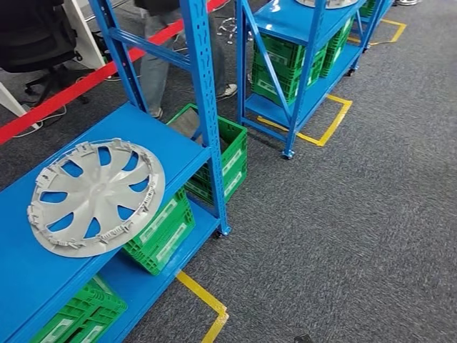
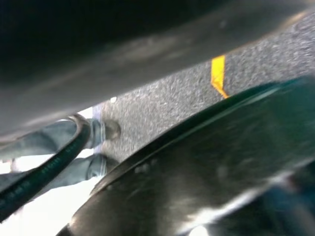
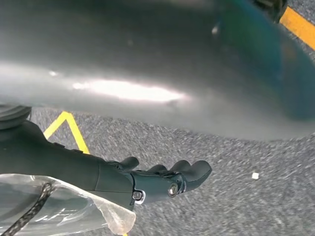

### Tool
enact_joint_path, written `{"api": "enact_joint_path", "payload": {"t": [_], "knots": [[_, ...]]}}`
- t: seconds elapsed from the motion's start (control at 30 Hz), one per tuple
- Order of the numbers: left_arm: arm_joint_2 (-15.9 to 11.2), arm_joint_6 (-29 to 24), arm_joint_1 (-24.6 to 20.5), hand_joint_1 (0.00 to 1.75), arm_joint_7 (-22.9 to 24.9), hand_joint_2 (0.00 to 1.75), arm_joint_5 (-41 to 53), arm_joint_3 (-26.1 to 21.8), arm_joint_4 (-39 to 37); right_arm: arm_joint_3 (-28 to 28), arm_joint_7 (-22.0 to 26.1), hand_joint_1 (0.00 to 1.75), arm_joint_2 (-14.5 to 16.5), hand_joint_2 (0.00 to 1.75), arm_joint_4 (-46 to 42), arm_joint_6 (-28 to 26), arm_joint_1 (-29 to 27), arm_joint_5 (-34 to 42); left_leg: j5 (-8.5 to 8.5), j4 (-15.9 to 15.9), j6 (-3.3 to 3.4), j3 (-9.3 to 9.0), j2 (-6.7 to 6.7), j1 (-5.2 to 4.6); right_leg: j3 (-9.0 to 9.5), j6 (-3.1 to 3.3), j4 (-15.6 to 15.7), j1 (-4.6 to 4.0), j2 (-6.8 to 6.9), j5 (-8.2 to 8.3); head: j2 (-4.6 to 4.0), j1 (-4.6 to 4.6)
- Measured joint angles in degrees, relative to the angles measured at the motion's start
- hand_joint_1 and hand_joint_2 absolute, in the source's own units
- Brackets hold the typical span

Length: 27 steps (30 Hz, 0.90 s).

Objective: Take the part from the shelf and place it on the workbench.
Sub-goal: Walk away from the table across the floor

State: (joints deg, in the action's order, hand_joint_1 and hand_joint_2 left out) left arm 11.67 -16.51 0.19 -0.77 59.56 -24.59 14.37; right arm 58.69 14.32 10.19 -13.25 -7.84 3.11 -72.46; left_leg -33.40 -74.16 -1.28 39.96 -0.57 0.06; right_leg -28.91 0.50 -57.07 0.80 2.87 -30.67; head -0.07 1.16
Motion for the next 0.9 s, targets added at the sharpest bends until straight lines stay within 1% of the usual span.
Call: {"api": "enact_joint_path", "payload": {"t": [0.03,0.07,0.1,0.13,0.17,0.2,0.23,0.27,0.3,0.33,0.37,0.4,0.43,0.47,0.5,0.53,0.57,0.6,0.63,0.67,0.7,0.73,0.77,0.8,0.83,0.87,0.9], "knots": [[0.0,0.0,0.1,0.0,0.0,0.0,0.0,-0.1,0.0,0.0,0.0,0.0,0.0,0.0,0.0,0.0,0.1,0.0,1.91,2.7,0.11,-1.34,0.32,0.0,0.26,-0.04,0.0,-0.02,0.67,-0.18,0.0,-0.01],[0.0,0.0,0.1,0.0,0.0,0.0,0.0,-0.1,0.0,0.0,0.0,0.0,0.0,0.0,0.0,0.0,0.1,0.0,4.11,6.7,0.37,-3.33,1.32,-0.1,0.56,-0.14,0.0,-0.05,1.3,-0.4,0.0,-0.02],[0.0,-0.1,0.1,0.0,0.0,0.0,0.0,-0.2,0.1,0.0,0.0,0.0,0.0,0.0,0.0,0.0,0.2,0.0,5.63,10.6,0.64,-5.27,2.62,-0.36,0.77,-0.36,0.0,-0.21,1.89,-0.72,0.0,-0.03],[0.0,-0.1,0.0,0.0,0.0,0.0,0.0,-0.3,0.1,0.0,0.0,0.0,0.0,0.0,0.0,0.0,0.2,0.0,6.45,13.6,1.01,-6.75,3.8,-0.57,0.84,-0.64,-0.1,-0.39,2.5,-1.02,0.0,-0.02],[0.0,-0.2,-0.1,0.0,0.0,0.0,0.0,-0.3,0.1,0.0,0.0,0.0,0.0,0.0,0.0,0.0,0.2,0.0,6.58,15.3,1.32,-7.52,4.57,-0.78,0.85,-0.92,-0.1,-0.56,3.12,-1.28,0.0,0.06],[0.1,-0.2,-0.1,0.0,0.0,0.0,0.1,-0.3,0.1,0.0,0.0,0.0,0.0,0.0,0.0,0.1,0.3,0.0,6.23,15.7,1.55,-7.66,4.5,-0.94,1.01,-1.21,-0.1,-0.7,3.76,-1.45,0.0,0.14],[0.1,-0.2,-0.1,0.0,0.0,0.0,0.1,-0.3,0.2,0.0,0.0,0.0,0.0,0.0,0.0,0.1,0.4,0.0,6.21,16.0,1.89,-7.68,3.93,-0.88,1.32,-1.45,0.0,-0.74,4.39,-1.52,0.0,0.2],[0.1,-0.3,0.1,0.0,0.0,0.0,0.1,-0.4,0.2,0.0,0.0,0.0,0.0,0.0,0.0,0.1,0.5,0.0,6.34,16.2,2.18,-7.75,3.3,-0.78,1.54,-1.71,-0.1,-0.69,4.07,-1.81,0.0,0.32],[0.2,-0.3,0.2,0.0,0.0,0.0,0.1,-0.4,0.2,0.0,0.0,0.0,0.0,0.0,0.0,0.1,0.7,0.0,6.49,16.5,2.5,-7.84,2.71,-0.62,1.38,-1.98,-0.9,-0.62,2.9,-2.49,0.0,0.39],[0.2,-0.3,0.2,0.0,0.0,0.0,0.1,-0.4,0.2,0.0,0.1,0.0,0.0,0.0,0.0,0.2,0.7,0.0,6.67,16.7,2.82,-7.94,2.08,-0.42,0.47,-2.23,-2.9,-0.51,1.26,-3.73,0.0,0.53],[0.3,-0.3,0.1,0.0,0.0,0.0,0.2,-0.4,0.2,0.0,0.1,0.0,0.0,0.0,0.0,0.2,0.7,0.0,6.77,16.8,3.04,-7.98,1.46,-0.28,-1.2,-2.42,-6.1,-0.38,-0.64,-5.4,0.0,0.68],[0.4,-0.3,0.0,0.0,0.0,0.0,0.3,-0.4,0.3,0.0,0.1,0.0,-0.1,0.0,0.0,0.3,0.5,0.1,6.8,16.8,3.16,-7.92,0.75,-0.23,-3.28,-2.55,-10.1,-0.3,-1.82,-7.1,0.0,0.76],[0.4,-0.3,-0.1,0.0,0.0,0.0,0.5,-0.4,0.3,0.0,0.0,0.0,-0.1,0.0,0.0,0.3,0.4,0.1,6.81,16.8,3.23,-7.9,-0.04,-0.22,-5.42,-2.68,-14.0,-0.24,-2.35,-8.29,0.0,0.82],[0.5,-0.3,-0.1,0.0,0.0,0.0,0.6,-0.4,0.3,0.0,0.0,0.0,-0.1,0.0,0.0,0.3,0.2,0.2,6.8,16.8,3.25,-7.93,-0.83,-0.21,-7.0,-2.77,-16.4,-0.2,-2.58,-8.46,0.0,0.81],[0.5,-0.3,-0.1,0.0,0.0,0.0,0.7,-0.4,0.3,0.0,0.0,0.0,-0.1,0.0,0.0,0.4,0.1,0.2,6.78,16.8,3.23,-7.99,-1.66,-0.19,-7.62,-2.84,-16.6,-0.15,-2.7,-7.42,0.0,0.81],[0.5,-0.3,-0.1,0.0,0.0,0.0,0.8,-0.5,0.3,0.0,-0.1,0.0,-0.1,0.0,0.0,0.4,0.1,0.2,6.75,16.7,3.17,-8.09,-2.49,-0.15,-7.16,-2.87,-14.6,-0.07,-2.87,-5.35,0.0,0.8],[0.5,-0.2,-0.1,0.0,0.0,0.0,1.0,-0.5,0.3,0.0,-0.1,0.0,-0.2,0.0,0.0,0.4,0.1,0.3,6.68,16.7,3.05,-8.19,-3.26,-0.1,-5.82,-2.89,-10.8,0.08,-3.47,-2.75,0.0,0.8],[0.6,-0.2,-0.2,0.0,0.0,0.0,1.2,-0.6,0.3,0.0,-0.1,0.0,-0.2,0.0,0.0,0.4,0.1,0.3,6.58,16.5,2.82,-8.19,-3.98,-0.13,-4.29,-2.89,-6.9,0.25,-4.82,-0.85,0.0,0.81],[0.6,-0.1,-0.2,0.0,0.0,0.0,1.4,-0.7,0.3,0.0,-0.1,0.0,-0.2,0.0,0.0,0.4,0.2,0.4,6.51,16.3,2.55,-8.06,-4.65,-0.15,-3.06,-2.79,-3.8,0.43,-6.06,0.27,0.0,0.77],[0.7,-0.1,-0.3,0.0,0.0,0.0,1.5,-0.8,0.3,0.0,-0.2,0.0,-0.2,0.0,0.0,0.4,0.2,0.4,6.51,16.1,2.21,-7.83,-5.25,-0.14,-2.21,-2.62,-2.0,0.51,-7.05,0.66,0.0,0.77],[0.7,0.0,-0.3,0.0,0.0,0.0,1.7,-0.9,0.3,0.0,-0.2,0.0,-0.2,0.0,0.0,0.4,0.2,0.5,6.6,16.0,1.82,-7.56,-5.85,-0.1,-1.87,-2.34,-1.5,0.47,-7.48,0.45,0.0,0.74],[0.7,0.0,-0.2,0.0,0.1,0.0,1.8,-1.0,0.3,0.1,-0.2,0.0,-0.3,0.0,0.0,0.4,0.1,0.5,6.76,16.0,1.46,-7.3,-6.45,0.0,-1.71,-1.95,-1.3,0.46,-6.99,0.52,0.0,0.73],[0.7,0.0,-0.2,0.0,0.1,0.0,1.8,-1.2,0.3,0.1,-0.3,0.0,-0.3,0.0,0.0,0.4,0.2,0.5,6.77,15.9,1.12,-7.13,-6.64,0.06,-1.58,-1.57,-1.3,0.48,-6.37,0.67,0.0,0.75],[0.7,0.0,-0.1,0.0,0.1,0.0,1.8,-1.3,0.3,0.1,-0.3,0.0,-0.3,0.0,0.0,0.4,0.2,0.5,6.36,15.3,0.79,-6.83,-5.92,0.02,-1.56,-1.19,-1.2,0.54,-5.74,0.8,0.0,0.6],[0.7,0.0,-0.1,0.0,0.1,0.0,1.8,-1.5,0.3,0.1,-0.3,0.0,-0.3,0.0,0.0,0.4,0.3,0.5,5.3,13.7,0.51,-6.1,-4.58,-0.05,-1.52,-0.86,-1.1,0.61,-4.98,0.88,0.0,0.39],[0.7,-0.1,-0.2,0.0,0.2,0.0,1.9,-1.6,0.3,0.1,-0.3,0.0,-0.3,0.0,0.0,0.4,0.2,0.5,3.62,10.9,0.27,-4.87,-2.86,-0.08,-1.47,-0.61,-1.0,0.58,-4.12,0.86,0.0,0.18],[0.8,-0.1,-0.3,0.0,0.2,0.0,2.0,-1.7,0.3,0.2,-0.3,0.0,-0.3,0.0,0.0,0.4,0.2,0.5,1.64,7.1,0.04,-3.12,-1.3,-0.1,-1.44,-0.41,-1.0,0.47,-3.19,0.77,0.0,-0.02]]}}
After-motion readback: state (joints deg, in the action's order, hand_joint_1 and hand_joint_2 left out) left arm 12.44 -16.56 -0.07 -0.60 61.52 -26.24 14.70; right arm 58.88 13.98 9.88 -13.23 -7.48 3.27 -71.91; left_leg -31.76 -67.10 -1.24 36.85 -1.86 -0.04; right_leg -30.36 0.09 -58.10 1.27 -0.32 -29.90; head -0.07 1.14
